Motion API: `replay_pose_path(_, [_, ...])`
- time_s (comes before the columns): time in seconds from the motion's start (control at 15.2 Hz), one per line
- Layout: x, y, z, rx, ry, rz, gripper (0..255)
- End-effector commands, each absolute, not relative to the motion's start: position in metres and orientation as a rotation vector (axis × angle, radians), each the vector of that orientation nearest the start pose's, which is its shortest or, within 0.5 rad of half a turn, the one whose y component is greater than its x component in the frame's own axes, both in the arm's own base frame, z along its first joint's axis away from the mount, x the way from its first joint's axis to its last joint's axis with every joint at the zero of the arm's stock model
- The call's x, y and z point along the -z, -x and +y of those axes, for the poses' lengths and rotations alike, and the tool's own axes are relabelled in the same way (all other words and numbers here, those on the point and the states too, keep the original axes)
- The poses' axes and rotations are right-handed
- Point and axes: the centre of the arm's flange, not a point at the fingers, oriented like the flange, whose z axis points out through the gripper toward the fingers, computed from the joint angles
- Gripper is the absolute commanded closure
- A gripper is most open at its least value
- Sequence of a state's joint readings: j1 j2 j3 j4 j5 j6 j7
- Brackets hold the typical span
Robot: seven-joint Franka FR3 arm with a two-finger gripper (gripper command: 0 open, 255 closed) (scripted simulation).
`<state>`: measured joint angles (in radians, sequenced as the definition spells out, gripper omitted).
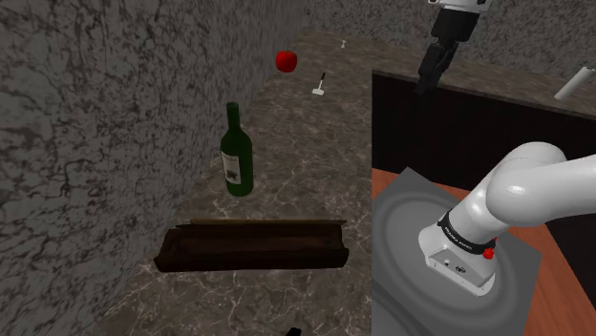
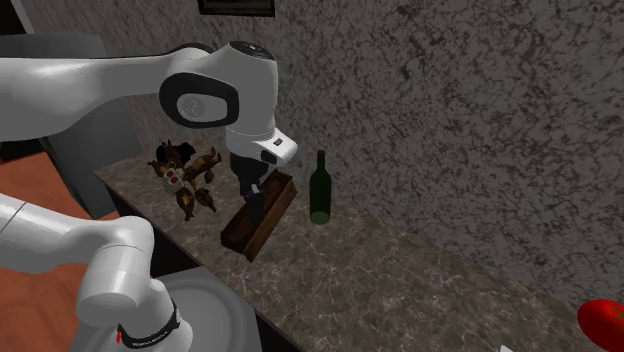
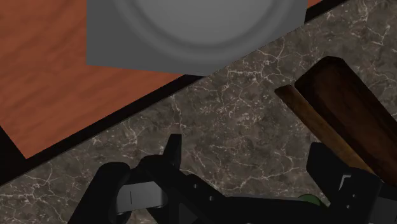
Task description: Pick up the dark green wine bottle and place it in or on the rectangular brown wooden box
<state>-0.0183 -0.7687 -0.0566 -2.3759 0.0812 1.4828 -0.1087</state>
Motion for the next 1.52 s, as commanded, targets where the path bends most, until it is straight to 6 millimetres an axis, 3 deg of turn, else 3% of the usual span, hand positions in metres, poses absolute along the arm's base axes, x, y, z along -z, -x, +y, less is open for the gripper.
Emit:
replay_pose_path(0.0, [-0.569, -0.300, -0.018, -0.173, 3.005, -0.082, 0])
replay_pose_path(1.45, [-0.524, -0.457, 0.221, 0.038, 3.117, -0.029, 0])
